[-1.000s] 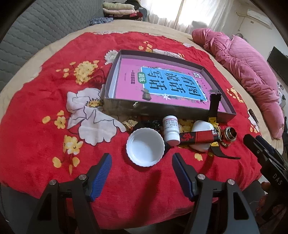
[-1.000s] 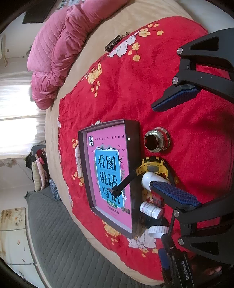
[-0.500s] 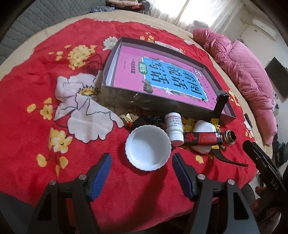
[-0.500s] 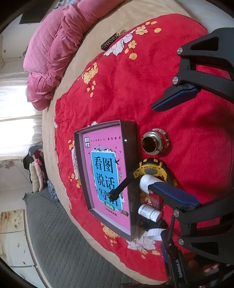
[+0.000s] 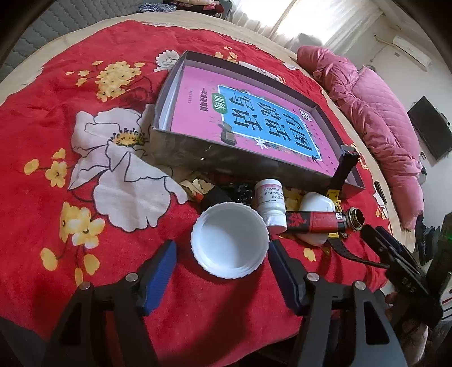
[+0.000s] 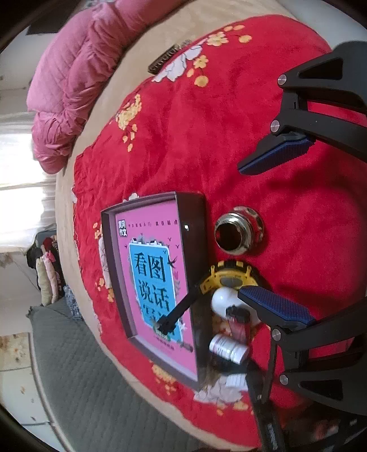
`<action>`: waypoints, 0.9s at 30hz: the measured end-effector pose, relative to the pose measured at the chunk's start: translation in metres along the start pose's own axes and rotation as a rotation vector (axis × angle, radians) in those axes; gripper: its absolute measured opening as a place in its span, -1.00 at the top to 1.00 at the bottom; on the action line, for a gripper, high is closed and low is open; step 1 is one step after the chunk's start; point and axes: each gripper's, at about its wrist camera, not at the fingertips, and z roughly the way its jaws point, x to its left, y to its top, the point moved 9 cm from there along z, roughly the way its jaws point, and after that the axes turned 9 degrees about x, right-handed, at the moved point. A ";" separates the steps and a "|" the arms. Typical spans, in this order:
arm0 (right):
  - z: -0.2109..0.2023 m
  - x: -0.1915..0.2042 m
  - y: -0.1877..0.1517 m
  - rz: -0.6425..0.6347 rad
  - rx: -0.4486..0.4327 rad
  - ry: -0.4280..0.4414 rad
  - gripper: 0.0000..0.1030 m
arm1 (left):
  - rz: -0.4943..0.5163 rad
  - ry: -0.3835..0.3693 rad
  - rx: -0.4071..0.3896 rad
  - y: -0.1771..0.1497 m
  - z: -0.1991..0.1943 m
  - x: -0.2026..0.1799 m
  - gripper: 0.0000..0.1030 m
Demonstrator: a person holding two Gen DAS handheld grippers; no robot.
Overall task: Organize rigid objects
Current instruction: 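Close the left gripper on the white bottle cap while the right grips the chrome jar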
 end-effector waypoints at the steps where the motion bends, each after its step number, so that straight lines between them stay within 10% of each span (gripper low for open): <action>1: 0.004 -0.002 0.000 -0.016 0.005 -0.033 -0.58 | 0.003 -0.004 0.000 0.000 0.000 0.000 -0.23; 27: 0.029 -0.004 0.005 -0.117 -0.007 -0.086 -0.57 | 0.049 -0.107 0.012 0.006 0.004 -0.013 0.04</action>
